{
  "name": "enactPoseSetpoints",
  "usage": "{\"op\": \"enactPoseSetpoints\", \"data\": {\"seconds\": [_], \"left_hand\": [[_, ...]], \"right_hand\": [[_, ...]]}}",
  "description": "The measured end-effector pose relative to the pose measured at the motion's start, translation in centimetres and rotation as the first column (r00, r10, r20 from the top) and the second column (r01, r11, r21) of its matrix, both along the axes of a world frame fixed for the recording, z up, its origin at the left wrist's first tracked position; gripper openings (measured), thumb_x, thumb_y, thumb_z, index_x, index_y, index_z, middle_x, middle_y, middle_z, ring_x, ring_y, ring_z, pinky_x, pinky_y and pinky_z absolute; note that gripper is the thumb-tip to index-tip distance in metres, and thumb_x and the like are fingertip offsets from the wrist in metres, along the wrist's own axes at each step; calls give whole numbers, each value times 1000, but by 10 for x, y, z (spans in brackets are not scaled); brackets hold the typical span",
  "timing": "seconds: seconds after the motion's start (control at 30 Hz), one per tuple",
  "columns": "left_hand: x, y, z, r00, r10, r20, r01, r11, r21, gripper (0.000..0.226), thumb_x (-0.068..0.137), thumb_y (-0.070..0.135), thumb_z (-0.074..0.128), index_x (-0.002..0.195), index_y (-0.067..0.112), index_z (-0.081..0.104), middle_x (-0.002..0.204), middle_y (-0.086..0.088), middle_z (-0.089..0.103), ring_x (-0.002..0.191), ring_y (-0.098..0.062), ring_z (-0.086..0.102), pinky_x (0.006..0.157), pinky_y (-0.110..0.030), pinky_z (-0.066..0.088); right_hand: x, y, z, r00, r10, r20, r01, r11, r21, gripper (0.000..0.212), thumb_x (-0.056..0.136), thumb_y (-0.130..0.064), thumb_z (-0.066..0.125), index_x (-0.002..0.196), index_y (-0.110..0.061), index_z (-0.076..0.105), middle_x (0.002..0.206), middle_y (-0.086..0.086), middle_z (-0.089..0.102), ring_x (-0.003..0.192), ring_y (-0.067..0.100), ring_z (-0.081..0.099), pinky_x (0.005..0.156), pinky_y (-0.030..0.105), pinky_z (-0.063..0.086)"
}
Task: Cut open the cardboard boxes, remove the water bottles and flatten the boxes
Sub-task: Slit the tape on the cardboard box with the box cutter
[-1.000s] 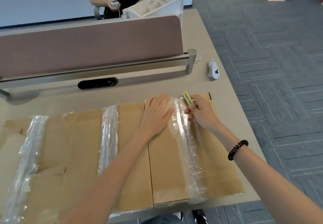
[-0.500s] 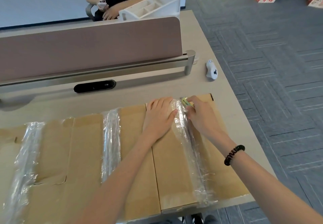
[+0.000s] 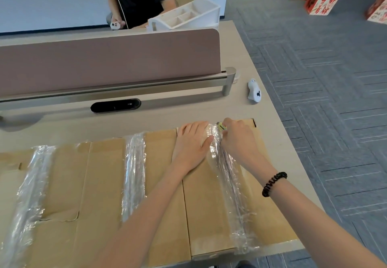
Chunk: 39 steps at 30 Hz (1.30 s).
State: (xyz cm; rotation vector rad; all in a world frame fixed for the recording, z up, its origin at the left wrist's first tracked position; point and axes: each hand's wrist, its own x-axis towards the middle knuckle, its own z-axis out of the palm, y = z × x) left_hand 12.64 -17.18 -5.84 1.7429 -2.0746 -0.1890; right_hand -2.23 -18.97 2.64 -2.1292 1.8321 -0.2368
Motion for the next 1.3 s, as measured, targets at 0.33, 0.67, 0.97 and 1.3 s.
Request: {"op": "enactPoseSetpoints", "data": {"seconds": [0.33,0.67,0.97,1.3], "left_hand": [[-1,0,2,1000,5,2,-5,1000,2,46,97,46,39,132,19,52,134,7,56,122,-14,47,107,-32,26],[-2,-1,2,1000,14,-10,-14,1000,26,49,94,50,37,132,21,52,134,9,55,123,-13,46,107,-29,21],[-2,0,3,1000,13,21,-13,1000,-2,44,97,43,39,130,18,54,133,6,57,120,-15,49,104,-31,25],[-2,0,2,1000,-2,-2,2,1000,26,40,101,32,40,136,17,51,137,3,55,123,-18,49,109,-33,25]], "right_hand": [[-1,0,2,1000,10,5,-10,1000,8,25,90,-7,46,111,-4,59,97,17,63,91,35,58,69,37,42],[0,17,5,998,41,-38,-41,999,-1,19,90,-11,46,106,-6,55,77,7,48,74,32,47,63,34,32],[-11,29,3,1000,21,17,-22,998,59,29,90,-13,46,115,-8,59,101,16,62,94,35,58,76,37,44],[-17,48,6,999,18,33,-20,997,72,28,90,-12,46,113,-9,60,101,14,62,95,33,58,77,37,43]]}}
